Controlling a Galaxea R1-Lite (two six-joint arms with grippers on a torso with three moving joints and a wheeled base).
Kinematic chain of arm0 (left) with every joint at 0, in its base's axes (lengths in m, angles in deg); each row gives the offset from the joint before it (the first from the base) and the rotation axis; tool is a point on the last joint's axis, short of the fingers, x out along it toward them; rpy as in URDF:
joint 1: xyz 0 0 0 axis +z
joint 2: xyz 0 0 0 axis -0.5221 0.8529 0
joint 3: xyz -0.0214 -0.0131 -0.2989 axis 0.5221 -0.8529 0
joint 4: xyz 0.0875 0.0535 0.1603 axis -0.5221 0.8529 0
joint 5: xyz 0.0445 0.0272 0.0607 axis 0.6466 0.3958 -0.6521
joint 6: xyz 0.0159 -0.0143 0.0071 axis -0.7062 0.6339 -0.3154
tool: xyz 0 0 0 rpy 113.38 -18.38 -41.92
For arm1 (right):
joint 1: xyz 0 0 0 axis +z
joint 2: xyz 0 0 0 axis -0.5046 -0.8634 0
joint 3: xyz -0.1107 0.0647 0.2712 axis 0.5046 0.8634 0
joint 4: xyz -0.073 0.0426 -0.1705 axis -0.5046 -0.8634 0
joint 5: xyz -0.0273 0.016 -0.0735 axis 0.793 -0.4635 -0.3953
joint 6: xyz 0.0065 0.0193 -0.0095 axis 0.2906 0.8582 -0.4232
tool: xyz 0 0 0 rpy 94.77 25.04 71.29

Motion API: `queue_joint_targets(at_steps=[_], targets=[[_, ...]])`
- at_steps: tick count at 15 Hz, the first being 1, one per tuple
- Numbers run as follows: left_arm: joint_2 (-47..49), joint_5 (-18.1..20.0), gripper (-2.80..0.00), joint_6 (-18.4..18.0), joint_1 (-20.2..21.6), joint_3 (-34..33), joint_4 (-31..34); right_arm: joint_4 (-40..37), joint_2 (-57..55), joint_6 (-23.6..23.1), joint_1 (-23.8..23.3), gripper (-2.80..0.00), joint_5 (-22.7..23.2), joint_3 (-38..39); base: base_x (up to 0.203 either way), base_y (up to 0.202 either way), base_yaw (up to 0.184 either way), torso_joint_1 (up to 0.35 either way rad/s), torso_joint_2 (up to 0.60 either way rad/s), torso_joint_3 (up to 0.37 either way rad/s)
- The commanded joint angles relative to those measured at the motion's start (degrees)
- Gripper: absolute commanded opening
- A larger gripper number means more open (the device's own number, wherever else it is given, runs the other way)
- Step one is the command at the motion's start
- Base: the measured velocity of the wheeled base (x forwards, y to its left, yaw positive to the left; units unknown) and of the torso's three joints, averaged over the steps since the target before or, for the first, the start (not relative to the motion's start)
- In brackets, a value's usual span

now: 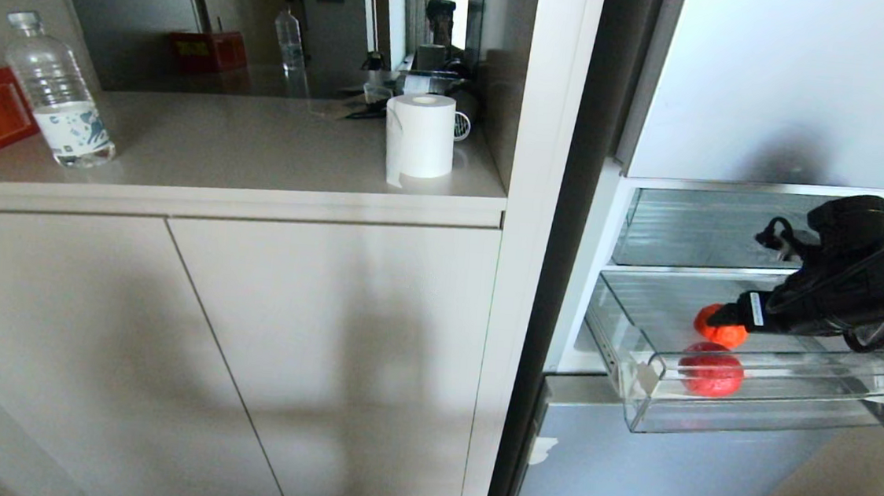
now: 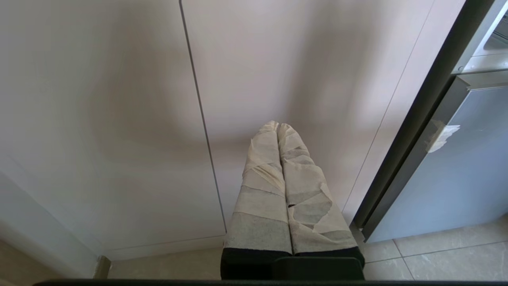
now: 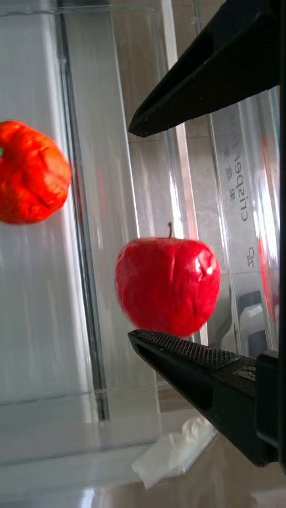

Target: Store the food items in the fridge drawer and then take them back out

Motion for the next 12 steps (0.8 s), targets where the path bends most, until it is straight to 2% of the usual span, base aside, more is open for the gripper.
queue_joint_targets(at_steps=[1,3,5,12], targets=[[-0.02,-0.01,-2.80,0.00,0.01,0.00,0.00,-5.65,-2.66,-0.29,0.26,0.00,0.08,-6.33,0.000,0.000,0.000,0.000,0.00,0.000],[-0.02,-0.01,-2.80,0.00,0.01,0.00,0.00,-12.11,-6.06,-0.40,1.01,0.00,0.10,-13.10,0.000,0.000,0.000,0.000,0.00,0.000],[-0.02,-0.01,-2.80,0.00,0.01,0.00,0.00,-16.20,-8.93,-0.51,2.04,0.00,0.12,-16.00,0.000,0.000,0.000,0.000,0.00,0.000],[-0.02,-0.01,-2.80,0.00,0.01,0.00,0.00,-16.67,-6.42,-0.55,2.86,0.00,0.11,-8.74,0.000,0.000,0.000,0.000,0.00,0.000]])
